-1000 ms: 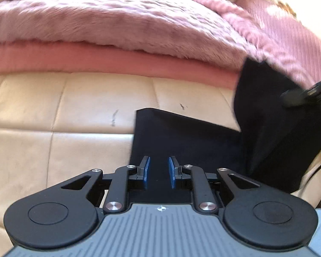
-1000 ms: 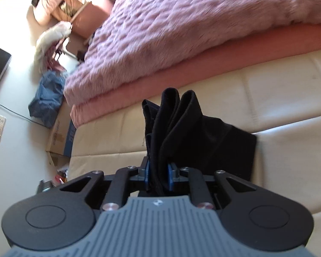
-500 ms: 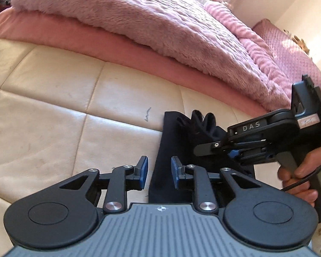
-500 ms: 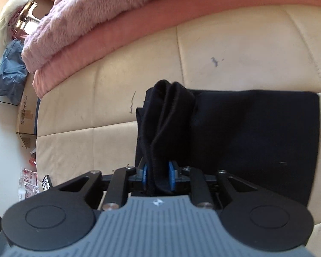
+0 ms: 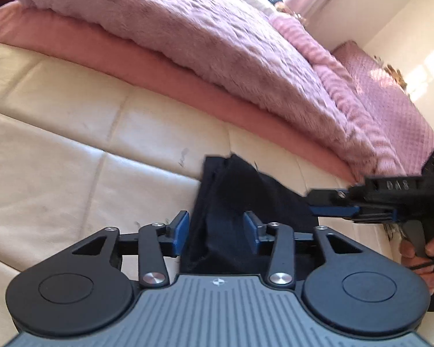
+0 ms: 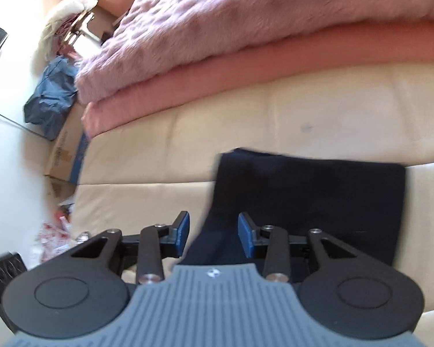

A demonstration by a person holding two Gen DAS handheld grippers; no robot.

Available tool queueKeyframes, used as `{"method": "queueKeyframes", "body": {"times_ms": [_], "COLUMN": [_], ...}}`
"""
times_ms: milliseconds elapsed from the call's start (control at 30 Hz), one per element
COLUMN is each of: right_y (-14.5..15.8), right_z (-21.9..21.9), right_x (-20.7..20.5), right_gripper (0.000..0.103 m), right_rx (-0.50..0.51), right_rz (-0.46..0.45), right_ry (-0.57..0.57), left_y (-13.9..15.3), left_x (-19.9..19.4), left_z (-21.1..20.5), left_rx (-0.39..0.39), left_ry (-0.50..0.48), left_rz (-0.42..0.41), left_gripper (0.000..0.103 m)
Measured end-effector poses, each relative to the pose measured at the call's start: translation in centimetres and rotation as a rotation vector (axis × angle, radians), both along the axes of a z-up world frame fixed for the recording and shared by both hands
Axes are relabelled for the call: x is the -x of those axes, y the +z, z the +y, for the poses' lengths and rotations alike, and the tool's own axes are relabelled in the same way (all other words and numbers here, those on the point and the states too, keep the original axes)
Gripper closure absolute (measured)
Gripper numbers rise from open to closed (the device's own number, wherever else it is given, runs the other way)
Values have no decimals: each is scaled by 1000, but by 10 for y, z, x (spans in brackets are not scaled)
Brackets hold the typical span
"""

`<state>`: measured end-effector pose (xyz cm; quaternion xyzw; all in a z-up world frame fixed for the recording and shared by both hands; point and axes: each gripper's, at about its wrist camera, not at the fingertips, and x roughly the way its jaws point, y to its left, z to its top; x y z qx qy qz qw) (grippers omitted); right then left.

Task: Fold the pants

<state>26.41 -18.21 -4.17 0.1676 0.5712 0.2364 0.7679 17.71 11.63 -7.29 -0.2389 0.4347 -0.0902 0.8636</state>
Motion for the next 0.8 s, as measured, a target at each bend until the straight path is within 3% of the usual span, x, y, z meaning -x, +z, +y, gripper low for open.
{"method": "queueKeyframes", "body": {"times_ms": [233,267,300,400,533,600,733,800], "right_y": [-22,-25,-29,-45,-68,-80,-91,-90], "right_z": [-70,-75,-77,-76,-81,-81,-82,-83], "right_x": [70,84,97,132,152,155,160,163], "right_gripper": [70,70,70,70,60,61,92,99], "right_rx": [114,142,175,266,291,255,258,286], "right_rz": [-71,-92,-115,-167,-152,-118,-135,-159], "right_ry": [-18,-15,-10,-4,-26,-41,-50,-28], "left_y": [-32,-35,-38,-47,-56,-62,-61,-59], "left_x": [1,2,3,4,5,5,5,7], "left_z": [-30,-31,-31,-34,-34,-31,-26,-27], "left_rx": [-116,-118,-121,-165,-178,-159,-115,-117], "left_ry": [-41,-37,-38,-33,-6,8,34,39], "left_rz": [85,92,101,141,165,177,203,212], "left_gripper": [53,54,63,68,72,72,73,74]}}
